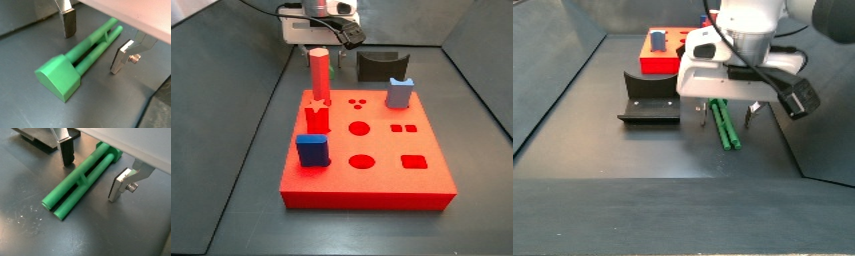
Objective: Pick up the 3 prong object. Move up. Rotate the 3 prong object. Place the 3 prong object on the fixture. Regrasp the 3 prong object. Move to above the board. Insert the 3 prong object.
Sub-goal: Rotate the 3 prong object, then move up, then place the 3 prong object on the fixture.
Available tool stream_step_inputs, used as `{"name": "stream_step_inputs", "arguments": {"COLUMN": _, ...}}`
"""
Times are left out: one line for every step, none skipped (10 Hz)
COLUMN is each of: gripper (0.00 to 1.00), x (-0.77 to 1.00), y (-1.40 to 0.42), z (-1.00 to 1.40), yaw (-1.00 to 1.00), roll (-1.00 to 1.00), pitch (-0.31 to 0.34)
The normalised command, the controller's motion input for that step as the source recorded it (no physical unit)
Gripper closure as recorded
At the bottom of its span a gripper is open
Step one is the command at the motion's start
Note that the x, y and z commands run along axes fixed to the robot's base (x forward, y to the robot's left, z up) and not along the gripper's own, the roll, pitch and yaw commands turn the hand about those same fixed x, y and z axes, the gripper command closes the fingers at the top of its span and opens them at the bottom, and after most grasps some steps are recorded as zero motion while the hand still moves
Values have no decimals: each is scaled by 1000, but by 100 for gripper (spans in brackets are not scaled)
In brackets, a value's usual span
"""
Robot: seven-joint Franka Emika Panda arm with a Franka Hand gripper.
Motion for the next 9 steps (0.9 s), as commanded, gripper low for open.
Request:
{"name": "stream_step_inputs", "arguments": {"gripper": 100, "x": 0, "y": 0, "z": 0, "yaw": 0, "roll": 0, "pitch": 0}}
{"name": "stream_step_inputs", "arguments": {"gripper": 100, "x": 0, "y": 0, "z": 833, "yaw": 0, "roll": 0, "pitch": 0}}
{"name": "stream_step_inputs", "arguments": {"gripper": 100, "x": -4, "y": 0, "z": 826, "yaw": 0, "roll": 0, "pitch": 4}}
{"name": "stream_step_inputs", "arguments": {"gripper": 100, "x": -30, "y": 2, "z": 705, "yaw": -4, "roll": 4, "pitch": 31}}
{"name": "stream_step_inputs", "arguments": {"gripper": 100, "x": -27, "y": 5, "z": 574, "yaw": -9, "roll": 11, "pitch": 49}}
{"name": "stream_step_inputs", "arguments": {"gripper": 100, "x": -19, "y": 8, "z": 386, "yaw": -12, "roll": 26, "pitch": 62}}
{"name": "stream_step_inputs", "arguments": {"gripper": 100, "x": -19, "y": 7, "z": 287, "yaw": -14, "roll": 34, "pitch": 65}}
{"name": "stream_step_inputs", "arguments": {"gripper": 100, "x": 0, "y": 0, "z": 1000, "yaw": 0, "roll": 0, "pitch": 0}}
{"name": "stream_step_inputs", "arguments": {"gripper": 100, "x": 0, "y": 0, "z": 1000, "yaw": -2, "roll": 12, "pitch": -4}}
